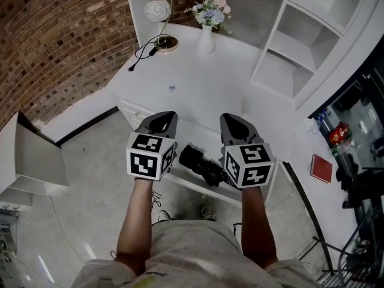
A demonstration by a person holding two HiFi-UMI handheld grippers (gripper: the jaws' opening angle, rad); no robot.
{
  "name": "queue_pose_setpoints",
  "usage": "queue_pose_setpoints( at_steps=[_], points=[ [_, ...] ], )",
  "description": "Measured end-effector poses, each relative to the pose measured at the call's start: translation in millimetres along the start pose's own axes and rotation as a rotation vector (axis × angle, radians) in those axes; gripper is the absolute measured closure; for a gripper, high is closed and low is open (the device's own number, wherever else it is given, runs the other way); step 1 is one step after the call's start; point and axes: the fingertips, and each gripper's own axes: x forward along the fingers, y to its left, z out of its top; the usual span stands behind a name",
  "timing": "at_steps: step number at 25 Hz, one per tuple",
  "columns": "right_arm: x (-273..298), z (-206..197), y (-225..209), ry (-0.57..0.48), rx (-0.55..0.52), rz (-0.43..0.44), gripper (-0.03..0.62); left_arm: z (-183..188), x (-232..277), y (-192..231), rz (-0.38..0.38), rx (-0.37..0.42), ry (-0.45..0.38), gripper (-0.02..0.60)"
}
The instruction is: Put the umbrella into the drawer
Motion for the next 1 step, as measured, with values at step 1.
queue_pose_setpoints(
  at_steps=[1],
  points=[
    [0.2, -0.1, 0.3, 0.000, 0.001, 0.001, 0.589, -0.2, -0.2, 0.1, 0.001, 0.000, 0.000, 0.584]
  ],
)
